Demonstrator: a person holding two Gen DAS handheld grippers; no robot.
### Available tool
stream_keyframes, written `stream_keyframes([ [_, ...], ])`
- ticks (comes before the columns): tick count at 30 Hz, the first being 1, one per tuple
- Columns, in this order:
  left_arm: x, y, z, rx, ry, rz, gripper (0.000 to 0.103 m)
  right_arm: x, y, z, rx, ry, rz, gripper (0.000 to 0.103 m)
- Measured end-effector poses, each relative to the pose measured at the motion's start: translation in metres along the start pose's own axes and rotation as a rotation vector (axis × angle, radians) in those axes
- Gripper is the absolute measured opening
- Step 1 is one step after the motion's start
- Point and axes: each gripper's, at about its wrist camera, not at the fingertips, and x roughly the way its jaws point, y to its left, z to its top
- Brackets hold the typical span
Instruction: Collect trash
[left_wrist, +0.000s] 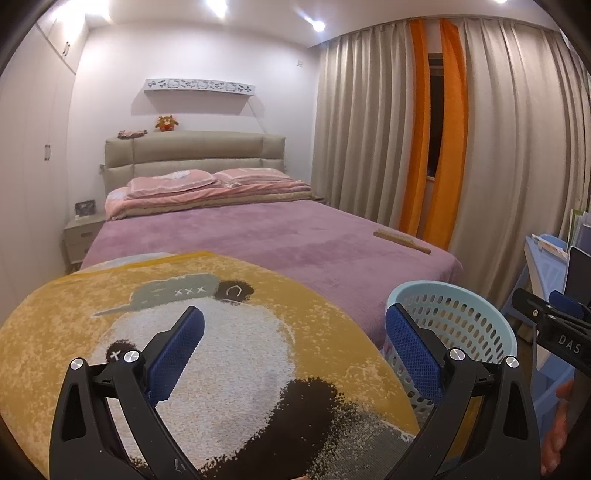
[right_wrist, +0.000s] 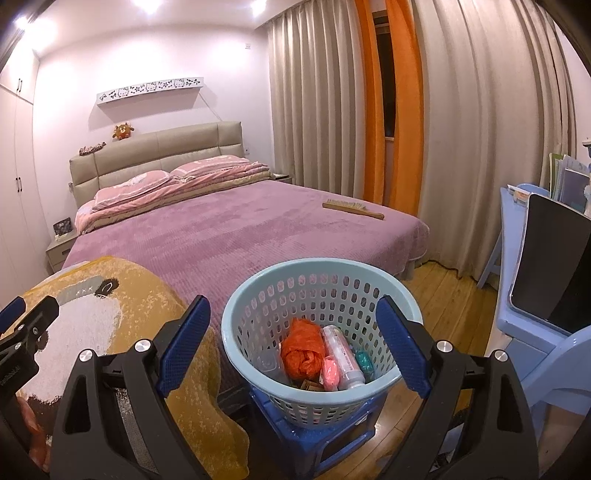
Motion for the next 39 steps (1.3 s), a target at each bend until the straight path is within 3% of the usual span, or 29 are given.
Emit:
stream_keyframes([
  [39, -0.001, 0.01, -0.001, -0.025, 0.015, -0.048, 0.095, 0.004, 0.008, -0.003, -0.026, 0.007, 0.017, 0.087],
])
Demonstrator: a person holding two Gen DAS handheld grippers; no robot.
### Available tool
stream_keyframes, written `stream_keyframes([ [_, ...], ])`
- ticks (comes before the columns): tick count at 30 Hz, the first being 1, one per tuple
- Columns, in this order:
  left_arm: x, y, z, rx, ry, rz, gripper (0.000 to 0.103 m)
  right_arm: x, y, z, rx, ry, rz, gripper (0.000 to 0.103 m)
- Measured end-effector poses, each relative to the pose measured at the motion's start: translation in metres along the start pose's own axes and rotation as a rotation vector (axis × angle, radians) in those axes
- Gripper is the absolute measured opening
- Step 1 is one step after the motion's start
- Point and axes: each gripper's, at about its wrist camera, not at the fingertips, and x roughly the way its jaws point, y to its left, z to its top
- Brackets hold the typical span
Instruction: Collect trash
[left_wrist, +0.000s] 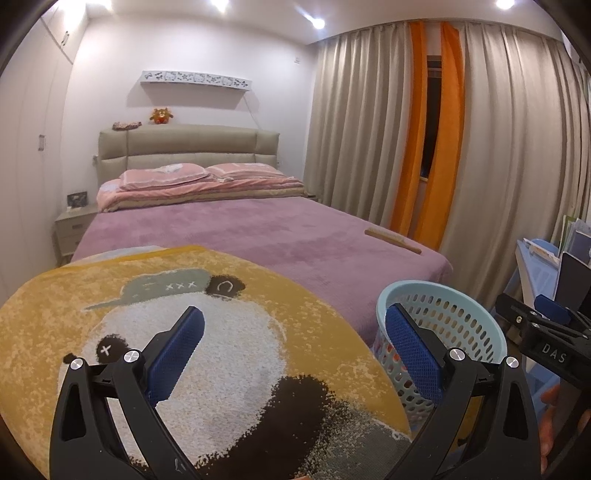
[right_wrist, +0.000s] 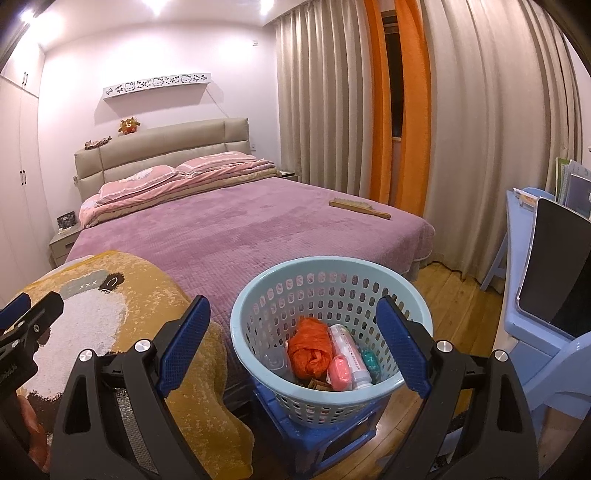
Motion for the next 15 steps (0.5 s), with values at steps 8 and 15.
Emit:
stream_keyframes([
  [8, 0.0006, 0.0002, -0.0001, -0.005, 0.006, -0.013, 0.095, 0.0015, 0.0004, 0.002, 0.0, 0.002, 0.013, 0.087],
  [15, 0.0023, -0.0003, -0.0009, -0.009, 0.011, -0.019, 0.095, 0.001, 0.0005, 0.0022, -0.003, 0.002, 0.019, 0.087],
])
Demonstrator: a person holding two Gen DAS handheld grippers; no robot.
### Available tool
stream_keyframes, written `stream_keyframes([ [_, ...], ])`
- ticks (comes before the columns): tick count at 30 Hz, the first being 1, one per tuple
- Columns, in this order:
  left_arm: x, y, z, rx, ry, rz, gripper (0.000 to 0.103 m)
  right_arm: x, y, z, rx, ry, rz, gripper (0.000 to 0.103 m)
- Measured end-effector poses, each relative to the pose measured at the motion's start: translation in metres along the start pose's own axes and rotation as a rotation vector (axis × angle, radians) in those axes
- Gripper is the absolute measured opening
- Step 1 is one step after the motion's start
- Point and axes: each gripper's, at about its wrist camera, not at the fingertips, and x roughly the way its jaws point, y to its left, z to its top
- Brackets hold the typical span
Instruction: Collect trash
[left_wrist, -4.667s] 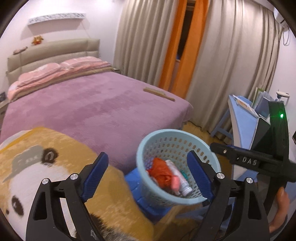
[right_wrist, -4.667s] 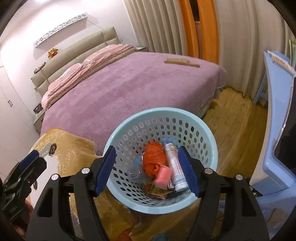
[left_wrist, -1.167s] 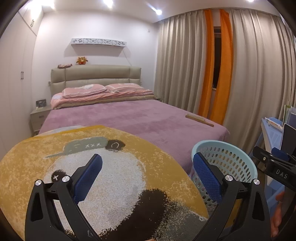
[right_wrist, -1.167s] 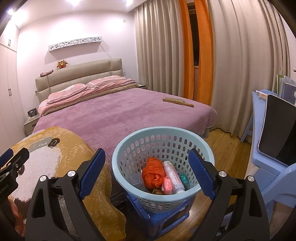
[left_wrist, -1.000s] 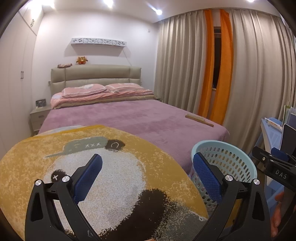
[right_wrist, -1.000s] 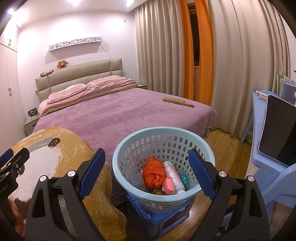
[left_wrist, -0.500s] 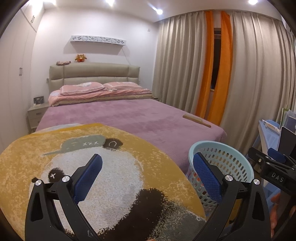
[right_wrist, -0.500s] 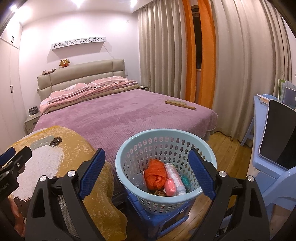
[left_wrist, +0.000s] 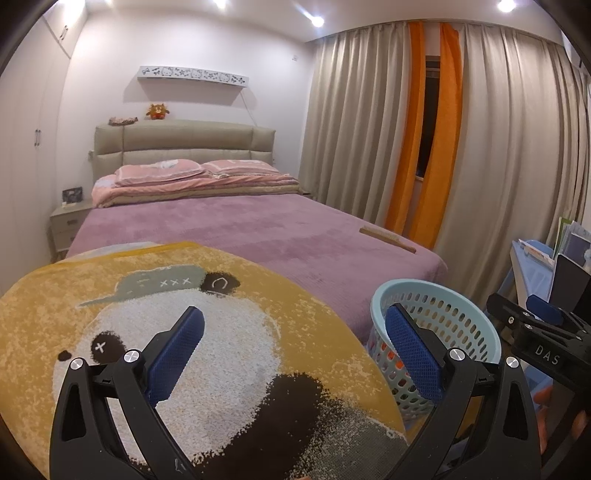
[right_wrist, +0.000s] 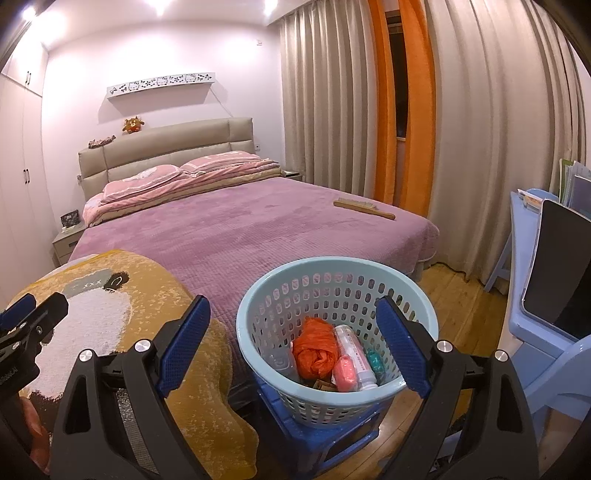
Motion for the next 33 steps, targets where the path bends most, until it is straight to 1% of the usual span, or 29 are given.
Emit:
stream_keyframes([
  [6, -0.0001, 0.0002, -0.0004, -0.008, -0.003, 0.013, 0.096, -0.0002, -0.0002, -0.0009, 0.0, 0.003, 0.002, 0.087],
  [29, -0.0017, -0.0025, 0.0001, -0.004, -0.005, 0.013, 0.095, 0.0052, -0.001, -0.0005, -0.006, 0.013, 0.01, 0.087],
  [33, -0.0014, -0.004, -0.0001, -0.002, -0.009, 0.024, 0.095, 0.0053, -0.0004, -0.0009, -0.008, 0.012, 0.008, 0.087],
])
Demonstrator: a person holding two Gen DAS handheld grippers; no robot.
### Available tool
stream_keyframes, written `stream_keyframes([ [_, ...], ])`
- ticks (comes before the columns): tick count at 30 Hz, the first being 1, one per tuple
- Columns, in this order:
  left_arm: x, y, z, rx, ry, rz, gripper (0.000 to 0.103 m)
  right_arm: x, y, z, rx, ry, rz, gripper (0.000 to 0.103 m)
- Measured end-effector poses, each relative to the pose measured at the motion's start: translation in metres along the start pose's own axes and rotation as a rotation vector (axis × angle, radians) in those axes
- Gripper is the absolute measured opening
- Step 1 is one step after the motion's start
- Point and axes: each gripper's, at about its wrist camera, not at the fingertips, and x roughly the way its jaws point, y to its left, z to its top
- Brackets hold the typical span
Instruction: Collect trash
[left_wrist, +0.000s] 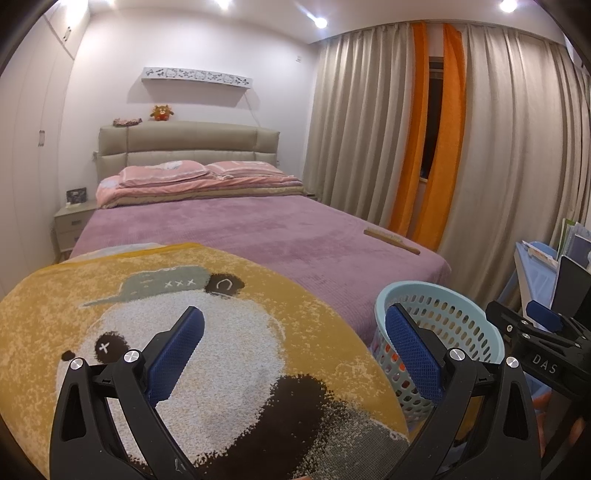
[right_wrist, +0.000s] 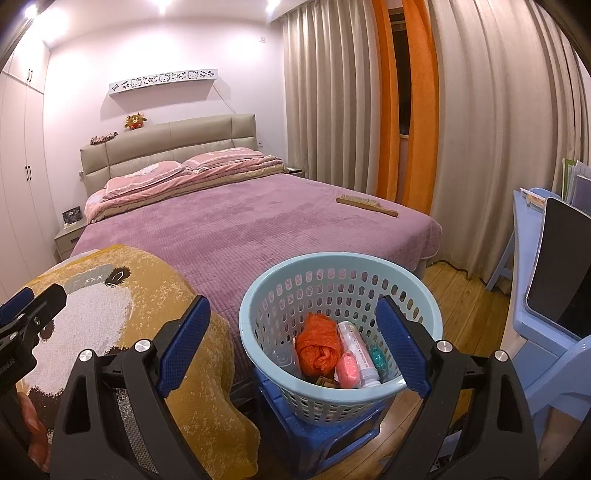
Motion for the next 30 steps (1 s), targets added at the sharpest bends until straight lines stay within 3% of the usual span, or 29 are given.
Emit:
stream_keyframes([
  [19, -0.0021, -0.004, -0.0011, 0.014, 0.0, 0.009, 0.095, -0.0005, 0.0005, 0.0005, 0.0, 0.0, 0.001, 0.087],
  [30, -0.0008, -0.0032, 0.0007, 0.019, -0.003, 0.052, 0.095, 0.0006, 0.0015, 0.0002, -0.003, 0.001, -0.002, 0.087],
])
